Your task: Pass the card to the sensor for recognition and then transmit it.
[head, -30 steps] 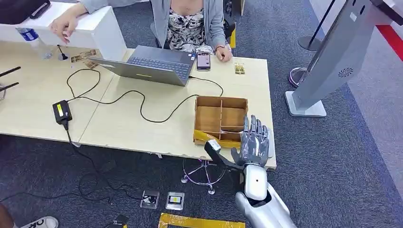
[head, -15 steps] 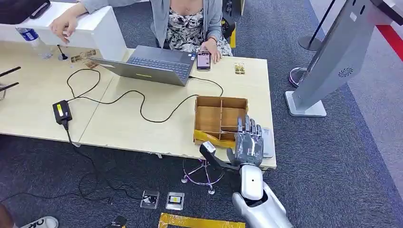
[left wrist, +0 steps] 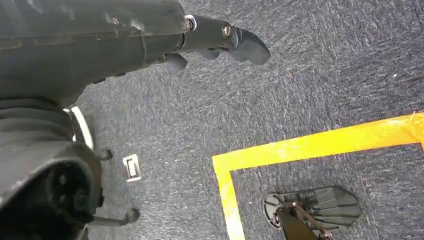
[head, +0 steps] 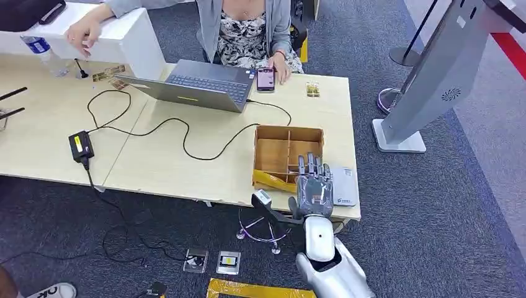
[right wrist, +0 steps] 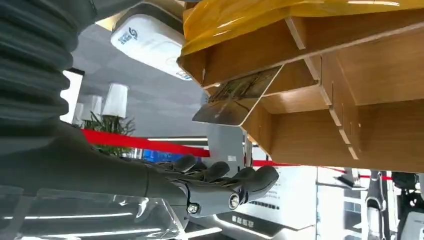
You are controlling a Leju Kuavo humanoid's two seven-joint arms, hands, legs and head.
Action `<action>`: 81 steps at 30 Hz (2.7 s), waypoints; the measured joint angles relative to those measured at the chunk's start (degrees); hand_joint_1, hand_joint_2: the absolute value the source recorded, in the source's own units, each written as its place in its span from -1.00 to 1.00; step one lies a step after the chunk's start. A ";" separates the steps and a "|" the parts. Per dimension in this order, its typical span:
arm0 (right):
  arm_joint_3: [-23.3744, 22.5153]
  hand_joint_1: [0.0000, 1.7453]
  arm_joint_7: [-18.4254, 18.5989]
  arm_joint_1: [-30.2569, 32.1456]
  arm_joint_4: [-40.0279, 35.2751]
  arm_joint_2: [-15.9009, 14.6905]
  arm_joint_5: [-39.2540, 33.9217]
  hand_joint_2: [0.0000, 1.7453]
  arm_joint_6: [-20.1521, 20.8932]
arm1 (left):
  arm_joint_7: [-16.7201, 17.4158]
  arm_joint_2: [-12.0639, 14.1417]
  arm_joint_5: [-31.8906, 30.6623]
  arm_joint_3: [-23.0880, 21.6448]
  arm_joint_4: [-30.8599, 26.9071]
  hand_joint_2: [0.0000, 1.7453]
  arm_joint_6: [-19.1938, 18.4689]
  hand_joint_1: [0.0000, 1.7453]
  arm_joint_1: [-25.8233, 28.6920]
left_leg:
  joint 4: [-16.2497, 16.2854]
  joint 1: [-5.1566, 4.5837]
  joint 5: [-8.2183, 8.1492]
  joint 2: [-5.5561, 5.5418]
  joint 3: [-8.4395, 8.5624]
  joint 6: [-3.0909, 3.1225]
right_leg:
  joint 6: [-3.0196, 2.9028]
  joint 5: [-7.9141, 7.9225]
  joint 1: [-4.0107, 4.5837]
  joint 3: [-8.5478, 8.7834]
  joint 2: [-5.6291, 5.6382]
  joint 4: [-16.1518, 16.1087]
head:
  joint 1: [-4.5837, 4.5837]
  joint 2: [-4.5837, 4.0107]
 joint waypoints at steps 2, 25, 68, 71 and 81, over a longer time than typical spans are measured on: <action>0.00 -1.00 0.02 -0.67 0.29 0.07 0.17 1.00 0.24 | 0.00 -0.04 -0.22 0.00 0.00 -1.00 -0.04 -1.00 -0.07 | 0.00 0.00 0.00 0.00 0.01 0.00 | 0.00 0.00 0.00 0.00 0.00 0.00 | 0.00 0.00; -0.15 -1.00 -0.46 -4.28 1.18 -0.96 0.68 1.00 2.62 | 0.63 -0.17 -1.44 -0.02 0.00 -1.00 -0.37 -1.00 -0.26 | 0.01 0.00 0.00 0.00 0.01 0.00 | 0.00 0.00 0.00 -0.01 0.00 0.00 | 0.00 0.00; -0.15 1.00 -1.70 -2.85 1.42 -3.19 -4.66 1.00 3.32 | 0.85 -0.26 -3.41 -1.11 0.02 -1.00 -0.66 -1.00 -1.37 | 0.01 0.00 0.00 0.01 0.01 0.00 | 0.00 0.00 0.00 -0.01 0.01 -0.01 | 0.00 0.00; -0.15 1.00 -1.88 -2.85 1.66 -3.28 -4.98 1.00 3.32 | 0.85 -0.26 -3.45 -1.11 0.00 -1.00 -0.66 -1.00 -1.37 | 0.01 0.00 0.00 0.01 0.01 0.00 | 0.00 0.00 0.00 -0.01 0.01 0.00 | 0.00 0.00; -0.15 1.00 -2.62 -3.21 2.27 -3.39 -5.88 1.00 2.08 | 0.85 -0.26 -4.00 -1.11 0.00 -1.00 -0.66 -1.00 -1.37 | 0.01 0.00 0.00 0.01 0.02 0.00 | 0.00 0.00 0.00 -0.01 0.01 -0.01 | 0.00 0.00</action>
